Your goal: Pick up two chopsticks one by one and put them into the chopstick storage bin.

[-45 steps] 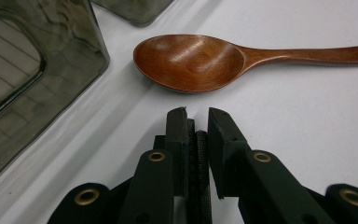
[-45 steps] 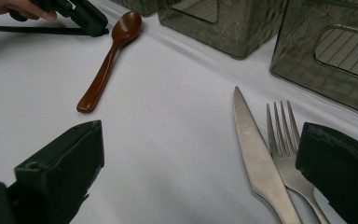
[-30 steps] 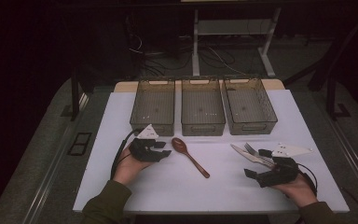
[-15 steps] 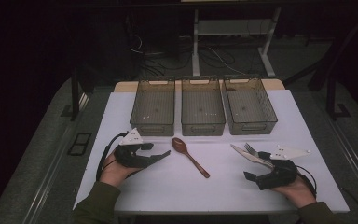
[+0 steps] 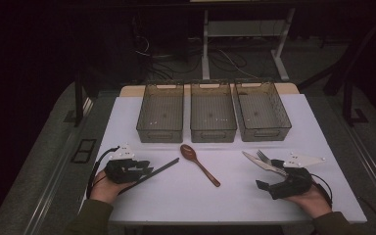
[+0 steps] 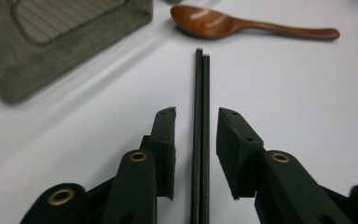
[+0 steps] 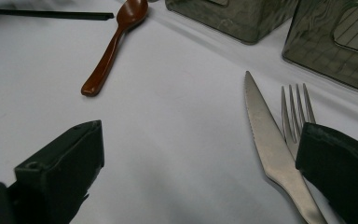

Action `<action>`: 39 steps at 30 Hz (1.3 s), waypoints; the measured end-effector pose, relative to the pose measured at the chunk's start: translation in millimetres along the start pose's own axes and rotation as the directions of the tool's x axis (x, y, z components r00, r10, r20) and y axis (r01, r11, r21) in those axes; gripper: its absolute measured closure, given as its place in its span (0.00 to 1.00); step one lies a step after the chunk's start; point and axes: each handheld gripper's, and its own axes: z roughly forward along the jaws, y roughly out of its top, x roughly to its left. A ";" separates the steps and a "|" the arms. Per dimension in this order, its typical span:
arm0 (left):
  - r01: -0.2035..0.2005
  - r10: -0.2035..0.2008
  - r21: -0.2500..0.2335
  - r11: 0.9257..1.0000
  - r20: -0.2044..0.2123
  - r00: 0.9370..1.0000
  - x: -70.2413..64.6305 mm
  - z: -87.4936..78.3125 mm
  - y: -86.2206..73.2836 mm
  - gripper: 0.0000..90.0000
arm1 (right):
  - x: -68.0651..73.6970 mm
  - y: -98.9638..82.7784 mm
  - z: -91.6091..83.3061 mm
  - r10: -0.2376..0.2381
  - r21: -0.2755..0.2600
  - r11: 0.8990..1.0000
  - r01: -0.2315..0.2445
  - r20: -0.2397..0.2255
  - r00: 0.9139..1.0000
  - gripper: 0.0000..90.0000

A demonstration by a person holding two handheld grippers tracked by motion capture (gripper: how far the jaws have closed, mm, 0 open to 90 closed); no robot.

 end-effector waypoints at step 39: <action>0.016 -0.017 0.057 0.998 0.004 1.000 1.9 -3.1 -19.4 0.91 | -2.0 0.3 -1.9 0.009 -0.006 1.000 -0.009 0.006 1.000 0.01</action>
